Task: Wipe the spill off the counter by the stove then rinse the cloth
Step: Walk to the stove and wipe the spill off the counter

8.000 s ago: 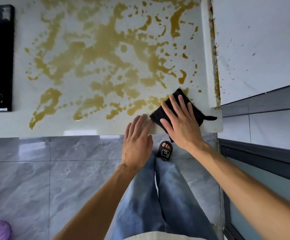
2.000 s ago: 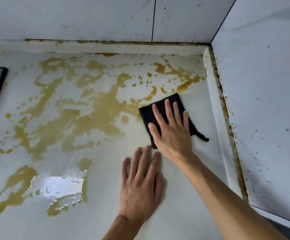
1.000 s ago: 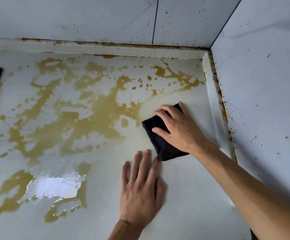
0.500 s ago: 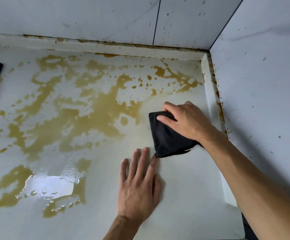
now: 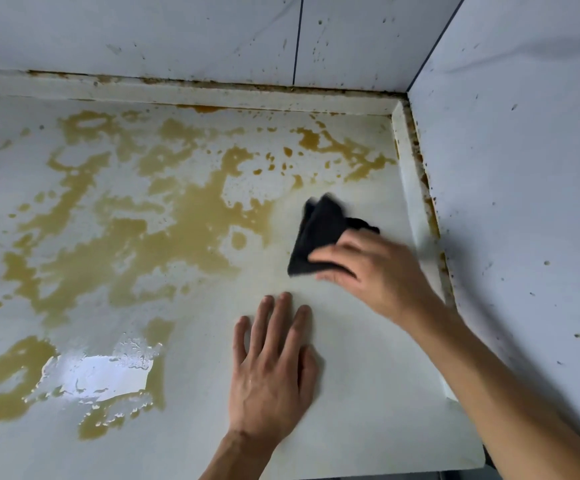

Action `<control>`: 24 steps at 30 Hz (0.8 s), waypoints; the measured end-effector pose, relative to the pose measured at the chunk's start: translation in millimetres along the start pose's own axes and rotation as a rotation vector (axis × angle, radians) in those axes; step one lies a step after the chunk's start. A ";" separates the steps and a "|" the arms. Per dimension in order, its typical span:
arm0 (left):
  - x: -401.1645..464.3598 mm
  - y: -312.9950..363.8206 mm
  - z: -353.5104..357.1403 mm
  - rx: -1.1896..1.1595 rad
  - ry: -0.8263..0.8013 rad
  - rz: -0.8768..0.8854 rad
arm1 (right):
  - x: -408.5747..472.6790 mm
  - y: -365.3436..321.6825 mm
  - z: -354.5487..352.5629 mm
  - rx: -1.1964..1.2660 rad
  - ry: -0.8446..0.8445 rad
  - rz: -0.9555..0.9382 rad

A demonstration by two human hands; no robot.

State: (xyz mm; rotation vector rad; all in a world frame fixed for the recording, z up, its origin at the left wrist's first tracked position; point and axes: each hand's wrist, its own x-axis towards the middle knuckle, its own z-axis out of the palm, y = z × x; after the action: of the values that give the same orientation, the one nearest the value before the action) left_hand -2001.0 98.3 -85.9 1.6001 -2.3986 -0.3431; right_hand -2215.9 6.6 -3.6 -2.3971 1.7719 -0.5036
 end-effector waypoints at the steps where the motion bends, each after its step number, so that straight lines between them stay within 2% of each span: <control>1: -0.4 -0.1 0.5 0.005 -0.001 -0.001 | -10.8 -3.6 8.7 0.029 -0.108 0.040; 3: -1.2 -0.3 1.6 0.004 0.002 -0.002 | -27.6 -8.2 19.1 0.098 -0.240 0.133; 4: -1.4 -0.5 1.9 0.002 0.002 -0.003 | -30.9 -8.4 20.5 0.114 -0.220 0.158; 7: -2.3 -0.8 3.5 0.006 -0.003 -0.003 | -21.8 1.5 25.0 0.080 0.008 0.124; 8: -2.4 -1.1 3.6 0.009 -0.004 -0.004 | -15.0 4.6 28.9 0.056 0.026 0.117; 11: -1.9 -1.2 3.3 0.013 -0.011 -0.009 | -4.2 -1.6 49.4 -0.029 -0.145 0.182; 13: -2.0 -1.5 3.5 0.009 -0.007 -0.013 | -14.0 -9.9 65.8 -0.102 -0.211 0.154; 16: -1.9 -1.6 5.7 0.005 0.004 -0.007 | -21.2 -9.6 81.2 -0.165 -0.215 0.075; 18: -1.7 -1.5 5.7 0.004 -0.001 -0.007 | 0.2 -6.0 86.3 -0.179 -0.214 0.087; 22: -2.0 -1.3 4.1 0.003 -0.023 0.001 | 60.8 4.5 88.5 -0.172 -0.218 0.247; 24: -2.2 -1.8 4.9 -0.002 -0.020 0.001 | 62.7 6.8 88.3 -0.154 -0.202 0.337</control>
State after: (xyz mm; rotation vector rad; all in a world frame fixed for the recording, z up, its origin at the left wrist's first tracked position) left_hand -2000.1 100.0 -91.2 1.6024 -2.4133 -0.3627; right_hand -2176.5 -63.7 -76.2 -2.0806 2.1233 -0.0854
